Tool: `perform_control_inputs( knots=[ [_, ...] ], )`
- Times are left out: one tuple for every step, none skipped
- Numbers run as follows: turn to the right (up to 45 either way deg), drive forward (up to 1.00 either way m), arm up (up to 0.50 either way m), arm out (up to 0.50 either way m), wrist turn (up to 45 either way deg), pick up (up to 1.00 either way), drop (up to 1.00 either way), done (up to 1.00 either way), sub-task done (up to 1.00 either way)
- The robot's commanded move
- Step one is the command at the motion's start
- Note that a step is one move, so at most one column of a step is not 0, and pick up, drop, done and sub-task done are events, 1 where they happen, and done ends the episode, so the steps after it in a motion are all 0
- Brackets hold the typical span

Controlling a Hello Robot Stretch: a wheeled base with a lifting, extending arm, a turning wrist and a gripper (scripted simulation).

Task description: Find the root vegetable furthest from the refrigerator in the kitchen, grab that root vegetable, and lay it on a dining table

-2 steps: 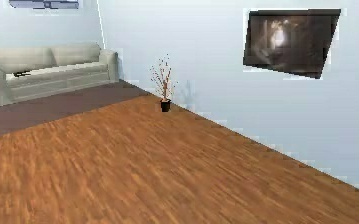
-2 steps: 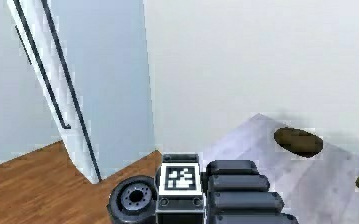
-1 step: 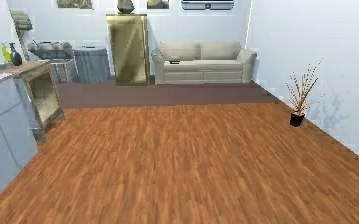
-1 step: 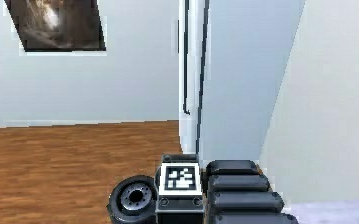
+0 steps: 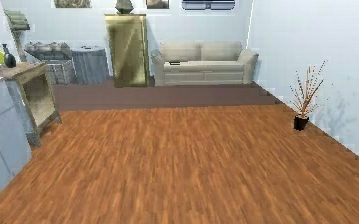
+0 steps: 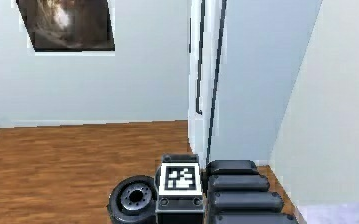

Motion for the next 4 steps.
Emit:
perform_control_inputs(
  knots=[
    [-21.0,0.00,0.00,0.00,0.0,0.00,0.00,0.00,0.00],
    [0.0,1.00,0.00,0.00,0.0,0.00,0.00,0.00,0.00],
    [0.0,1.00,0.00,0.00,0.0,0.00,0.00,0.00,0.00],
    [0.0,1.00,0.00,0.00,0.0,0.00,0.00,0.00,0.00]
  ],
)
